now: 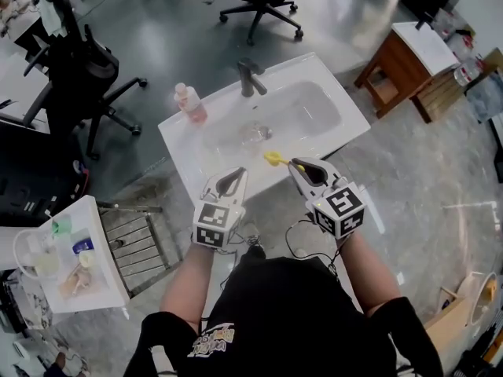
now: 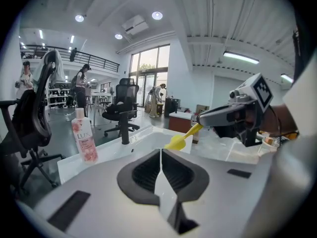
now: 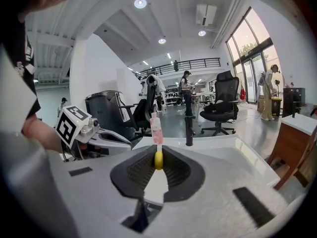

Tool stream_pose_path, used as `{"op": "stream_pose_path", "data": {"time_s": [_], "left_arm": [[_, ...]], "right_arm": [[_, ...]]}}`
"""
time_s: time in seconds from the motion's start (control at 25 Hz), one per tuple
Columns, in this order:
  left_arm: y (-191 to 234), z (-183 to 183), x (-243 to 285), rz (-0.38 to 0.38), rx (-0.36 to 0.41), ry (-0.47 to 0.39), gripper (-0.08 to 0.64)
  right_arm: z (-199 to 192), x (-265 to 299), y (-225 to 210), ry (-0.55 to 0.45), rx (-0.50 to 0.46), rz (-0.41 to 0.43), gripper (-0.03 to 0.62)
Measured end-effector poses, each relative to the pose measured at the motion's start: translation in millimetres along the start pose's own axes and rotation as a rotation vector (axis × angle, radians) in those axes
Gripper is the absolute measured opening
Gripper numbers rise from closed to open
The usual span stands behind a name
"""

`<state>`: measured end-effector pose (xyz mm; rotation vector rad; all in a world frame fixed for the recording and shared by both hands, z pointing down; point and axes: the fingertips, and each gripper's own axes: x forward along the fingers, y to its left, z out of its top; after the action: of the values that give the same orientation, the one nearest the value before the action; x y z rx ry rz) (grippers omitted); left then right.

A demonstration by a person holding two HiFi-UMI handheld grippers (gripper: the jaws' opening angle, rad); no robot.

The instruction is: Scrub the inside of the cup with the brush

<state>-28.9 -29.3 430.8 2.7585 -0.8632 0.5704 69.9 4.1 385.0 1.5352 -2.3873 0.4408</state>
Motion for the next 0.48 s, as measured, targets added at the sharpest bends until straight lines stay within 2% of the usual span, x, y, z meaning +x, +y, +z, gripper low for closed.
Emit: {"op": "stream_pose_path", "data": {"time_s": [0.24, 0.48], "left_arm": [[-59.1, -1.3, -15.4, 0.075, -0.061, -0.032, 0.014], [-130.2, -1.4, -45.0, 0.164, -0.062, -0.058, 0.013]], "right_arm": [[-7.9, -56.0, -0.5, -0.044, -0.012, 0.066, 0.037], [-21.6, -118.5, 1.0, -0.083, -0.028, 0.144, 0.037]]}}
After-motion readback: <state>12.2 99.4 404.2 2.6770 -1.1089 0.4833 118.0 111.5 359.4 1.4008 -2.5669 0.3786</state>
